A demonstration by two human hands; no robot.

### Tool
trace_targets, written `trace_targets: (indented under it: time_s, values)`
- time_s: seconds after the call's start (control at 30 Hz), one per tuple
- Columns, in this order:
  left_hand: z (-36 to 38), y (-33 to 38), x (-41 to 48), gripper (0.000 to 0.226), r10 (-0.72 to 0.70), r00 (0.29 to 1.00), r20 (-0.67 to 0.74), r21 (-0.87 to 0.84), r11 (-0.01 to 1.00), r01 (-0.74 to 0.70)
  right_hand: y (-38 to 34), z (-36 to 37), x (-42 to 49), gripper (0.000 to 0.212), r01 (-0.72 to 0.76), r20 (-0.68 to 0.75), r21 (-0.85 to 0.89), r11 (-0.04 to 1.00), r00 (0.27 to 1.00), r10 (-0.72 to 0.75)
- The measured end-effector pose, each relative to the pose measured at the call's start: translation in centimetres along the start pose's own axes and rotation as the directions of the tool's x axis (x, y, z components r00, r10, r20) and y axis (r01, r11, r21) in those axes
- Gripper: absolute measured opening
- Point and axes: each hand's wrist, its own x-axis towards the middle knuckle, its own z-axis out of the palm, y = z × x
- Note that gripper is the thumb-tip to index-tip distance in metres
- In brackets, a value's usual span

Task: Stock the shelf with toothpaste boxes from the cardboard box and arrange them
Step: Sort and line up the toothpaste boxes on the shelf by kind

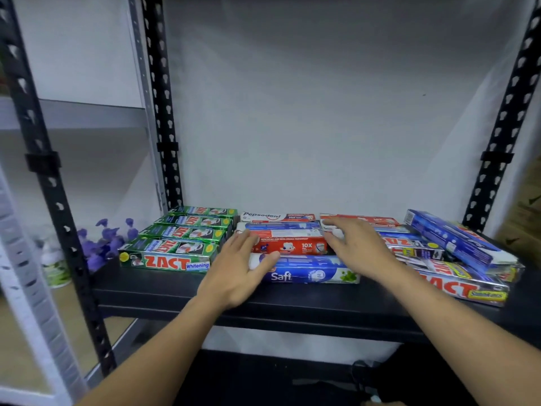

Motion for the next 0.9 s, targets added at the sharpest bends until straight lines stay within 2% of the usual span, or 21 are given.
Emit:
trace_targets:
  time_s: [0.17, 0.3, 0.47, 0.57, 0.73, 0.9]
  values:
    - [0.1, -0.1, 0.2, 0.098, -0.029, 0.998, 0.057, 0.002, 1.000, 0.029, -0.2, 2.2, 6.1, 0.042, -0.016, 0.155, -0.020, 1.000, 0.988, 0.019]
    - [0.3, -0.3, 0.5, 0.096, -0.040, 0.998, 0.054, -0.008, 0.999, 0.041, -0.1, 3.7, 10.3, 0.046, -0.047, 0.208, -0.035, 0.998, 0.977, 0.053]
    - [0.5, -0.5, 0.6, 0.098, -0.044, 0.998, 0.037, -0.038, 0.998, 0.046, 0.3, 5.8, 14.1, 0.057, -0.052, 0.379, -0.153, 0.987, 0.919, 0.107]
    - [0.4, -0.3, 0.5, 0.096, -0.044, 0.998, 0.035, -0.042, 0.998, 0.046, 0.4, 6.3, 15.2, 0.057, -0.098, 0.386, -0.096, 0.990, 0.914, 0.128]
    - [0.2, -0.2, 0.4, 0.091, -0.035, 0.999, 0.014, -0.043, 0.998, 0.035, 1.0, 6.5, 15.7, 0.034, -0.175, 0.396, 0.082, 0.981, 0.909, 0.129]
    - [0.1, 0.0, 0.2, 0.087, -0.024, 1.000, -0.007, -0.037, 0.999, 0.024, 0.9, 6.2, 16.1, 0.034, -0.191, 0.482, 0.101, 0.976, 0.868, 0.120]
